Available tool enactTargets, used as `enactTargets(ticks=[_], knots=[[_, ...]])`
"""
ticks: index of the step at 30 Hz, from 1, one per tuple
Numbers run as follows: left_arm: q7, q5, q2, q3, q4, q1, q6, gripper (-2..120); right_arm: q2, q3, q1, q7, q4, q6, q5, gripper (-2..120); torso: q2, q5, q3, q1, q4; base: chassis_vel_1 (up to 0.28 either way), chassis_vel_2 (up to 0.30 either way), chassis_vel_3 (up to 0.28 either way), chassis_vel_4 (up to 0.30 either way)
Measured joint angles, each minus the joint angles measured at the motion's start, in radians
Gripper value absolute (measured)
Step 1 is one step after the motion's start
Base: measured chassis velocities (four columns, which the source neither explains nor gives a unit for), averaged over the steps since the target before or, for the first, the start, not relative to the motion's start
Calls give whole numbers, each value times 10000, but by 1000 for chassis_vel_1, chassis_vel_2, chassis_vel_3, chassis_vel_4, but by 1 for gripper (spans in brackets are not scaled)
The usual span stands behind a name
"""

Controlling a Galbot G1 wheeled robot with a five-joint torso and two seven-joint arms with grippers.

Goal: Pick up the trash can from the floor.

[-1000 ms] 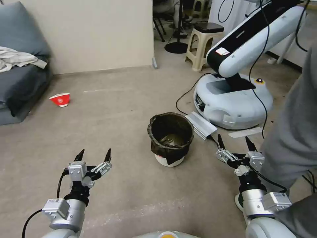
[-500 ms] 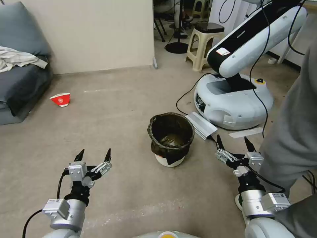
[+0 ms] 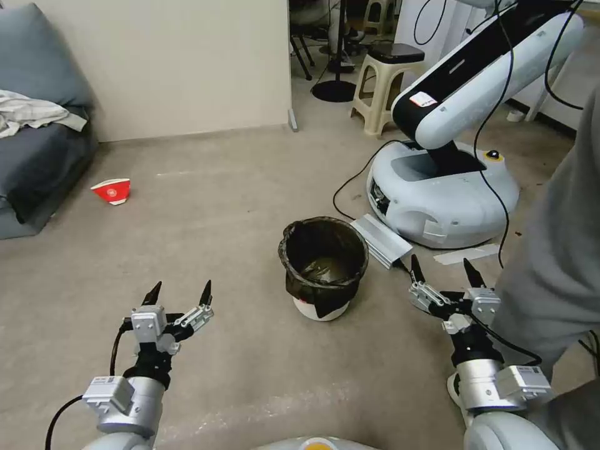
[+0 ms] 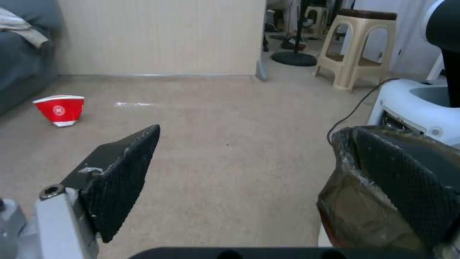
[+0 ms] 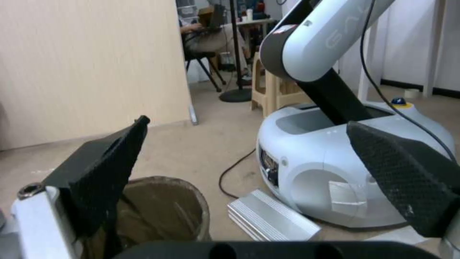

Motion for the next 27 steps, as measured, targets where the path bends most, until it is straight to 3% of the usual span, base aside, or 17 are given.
enactTargets(ticks=[27], knots=[[3,0,10,62,124,-83,19,100,69,-9,47,10,-70,-31,-39,100,-1,0,0,0,0,-60,60,54,-60]])
